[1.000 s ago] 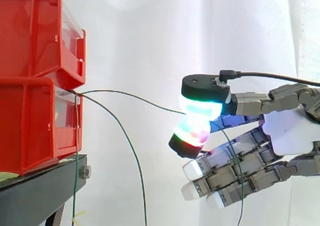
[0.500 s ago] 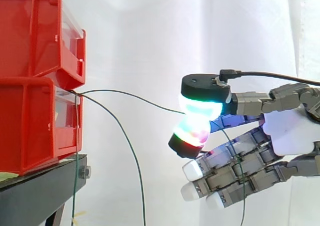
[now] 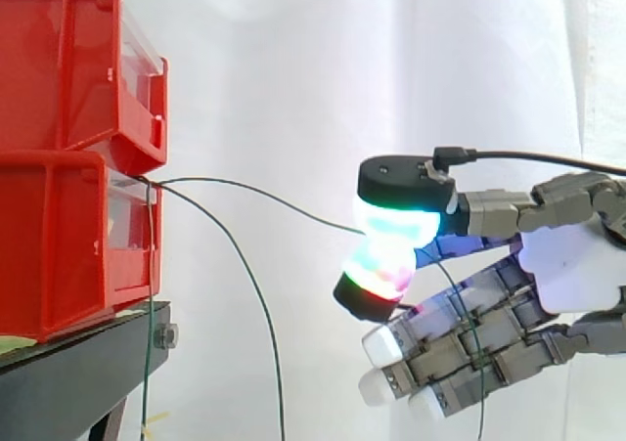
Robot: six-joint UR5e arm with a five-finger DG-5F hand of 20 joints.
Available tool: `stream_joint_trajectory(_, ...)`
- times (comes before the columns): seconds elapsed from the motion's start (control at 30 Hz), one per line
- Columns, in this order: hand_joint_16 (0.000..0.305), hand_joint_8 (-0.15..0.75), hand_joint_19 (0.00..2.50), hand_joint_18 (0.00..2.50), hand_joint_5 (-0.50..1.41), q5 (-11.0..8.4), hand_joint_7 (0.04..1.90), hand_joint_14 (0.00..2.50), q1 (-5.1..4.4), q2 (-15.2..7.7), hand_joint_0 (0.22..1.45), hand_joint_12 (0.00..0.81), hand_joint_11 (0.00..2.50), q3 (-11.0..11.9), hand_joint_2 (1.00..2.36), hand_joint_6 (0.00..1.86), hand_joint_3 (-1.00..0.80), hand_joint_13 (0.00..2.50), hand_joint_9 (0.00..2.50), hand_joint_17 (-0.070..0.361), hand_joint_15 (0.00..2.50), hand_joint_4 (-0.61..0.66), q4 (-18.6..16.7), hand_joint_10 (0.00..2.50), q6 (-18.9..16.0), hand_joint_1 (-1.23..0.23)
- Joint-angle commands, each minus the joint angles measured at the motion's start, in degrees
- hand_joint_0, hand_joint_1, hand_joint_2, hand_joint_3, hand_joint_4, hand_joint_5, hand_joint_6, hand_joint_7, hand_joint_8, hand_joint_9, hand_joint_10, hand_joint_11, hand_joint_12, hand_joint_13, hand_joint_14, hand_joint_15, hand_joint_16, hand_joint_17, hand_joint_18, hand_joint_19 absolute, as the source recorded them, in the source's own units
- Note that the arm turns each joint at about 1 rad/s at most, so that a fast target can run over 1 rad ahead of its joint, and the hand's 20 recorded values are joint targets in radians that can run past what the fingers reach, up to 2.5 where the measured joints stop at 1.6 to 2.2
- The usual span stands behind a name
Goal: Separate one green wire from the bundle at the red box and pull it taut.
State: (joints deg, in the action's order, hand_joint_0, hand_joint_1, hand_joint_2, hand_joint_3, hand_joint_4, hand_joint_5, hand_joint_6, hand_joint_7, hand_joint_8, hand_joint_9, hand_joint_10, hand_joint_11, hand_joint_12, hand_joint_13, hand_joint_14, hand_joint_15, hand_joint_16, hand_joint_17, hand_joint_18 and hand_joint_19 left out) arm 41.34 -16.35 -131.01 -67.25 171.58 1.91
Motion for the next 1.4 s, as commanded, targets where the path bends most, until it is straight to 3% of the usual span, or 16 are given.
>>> stream_joint_trajectory(0.0,0.047,0.247,0.24,0.60,-0.15,0.05,1.28,0.01,-0.08,0.1,0.66,0.363,0.51,-1.1,1.02,0.91,-0.22,0.61,0.93,0.107,0.22,0.00,0.0,0.02,0.0,-0.79)
stream_joint_trajectory(0.2,0.048,0.245,0.24,0.60,-0.15,0.05,1.29,0.01,-0.08,0.0,0.66,0.362,0.51,-3.2,1.02,0.91,-0.22,0.61,0.93,0.107,0.22,-0.01,-1.6,0.02,0.0,-0.79)
stream_joint_trajectory(1.37,0.047,0.246,0.25,0.60,-0.15,0.14,1.29,0.01,-0.17,0.1,0.66,0.361,0.52,-3.3,1.02,0.91,-0.22,0.61,0.93,0.107,0.22,0.00,-2.7,0.02,0.0,-0.79)
